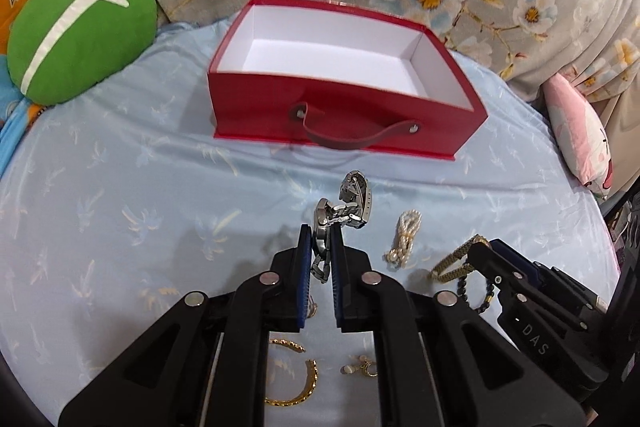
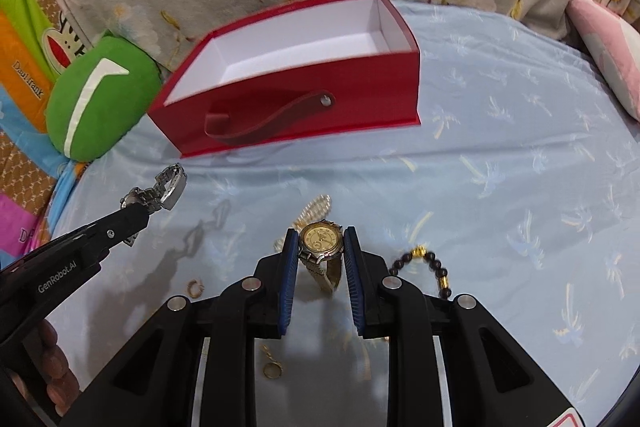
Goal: Organize jewelry
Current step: 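Carry the silver piece and gold watch into the red box with both tools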
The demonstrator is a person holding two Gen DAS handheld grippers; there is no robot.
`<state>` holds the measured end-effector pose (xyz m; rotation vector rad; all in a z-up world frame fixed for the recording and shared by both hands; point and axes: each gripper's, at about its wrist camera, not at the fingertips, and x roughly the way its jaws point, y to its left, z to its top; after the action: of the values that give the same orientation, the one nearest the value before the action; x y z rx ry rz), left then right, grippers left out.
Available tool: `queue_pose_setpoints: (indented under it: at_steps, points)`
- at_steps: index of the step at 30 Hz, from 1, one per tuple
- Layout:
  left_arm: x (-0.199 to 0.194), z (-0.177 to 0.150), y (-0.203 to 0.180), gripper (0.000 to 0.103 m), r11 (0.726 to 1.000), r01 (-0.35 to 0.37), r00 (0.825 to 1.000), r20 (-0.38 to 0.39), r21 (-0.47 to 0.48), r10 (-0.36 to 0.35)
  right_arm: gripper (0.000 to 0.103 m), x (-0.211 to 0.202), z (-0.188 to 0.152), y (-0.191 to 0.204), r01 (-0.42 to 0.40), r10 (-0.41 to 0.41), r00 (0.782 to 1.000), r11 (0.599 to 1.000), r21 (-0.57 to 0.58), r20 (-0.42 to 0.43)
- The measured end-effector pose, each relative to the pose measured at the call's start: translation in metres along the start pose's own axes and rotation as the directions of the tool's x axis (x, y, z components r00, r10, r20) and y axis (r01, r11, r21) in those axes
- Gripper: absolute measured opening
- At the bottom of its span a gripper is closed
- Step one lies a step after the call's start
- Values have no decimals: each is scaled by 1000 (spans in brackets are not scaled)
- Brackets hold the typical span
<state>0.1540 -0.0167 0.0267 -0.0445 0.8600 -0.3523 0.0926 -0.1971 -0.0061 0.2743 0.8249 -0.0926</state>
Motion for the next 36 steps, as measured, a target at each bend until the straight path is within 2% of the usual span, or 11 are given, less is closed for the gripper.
queue_pose_setpoints:
  at_steps: [9,14,19,24,28,36]
  points:
    - [-30,51,-4,8,999,-9,992,128,35,5,21,-29,52,13,-39,45,992,998,-44,122]
    - [-33,94,-8,8,998,-26,981,193,64,13,21,-36,105,24,-70,83,977,995,-71,198]
    - [-15,147,-11,8,995,-62,968,246,82,40,21,-20,165,36,-72,98,965,991,-112,244]
    - [24,197,-8,8,994,-75,966,254,82,52,21,20,217,42,-86,112,968,989,-123,222]
    - [66,226,-3,8,994,-79,972,228,75,60,21,66,248,40,-85,104,979,990,-110,178]
    - [152,247,7,8,991,-119,983,145,65,109,22,150,274,31,-70,76,995,993,-97,58]
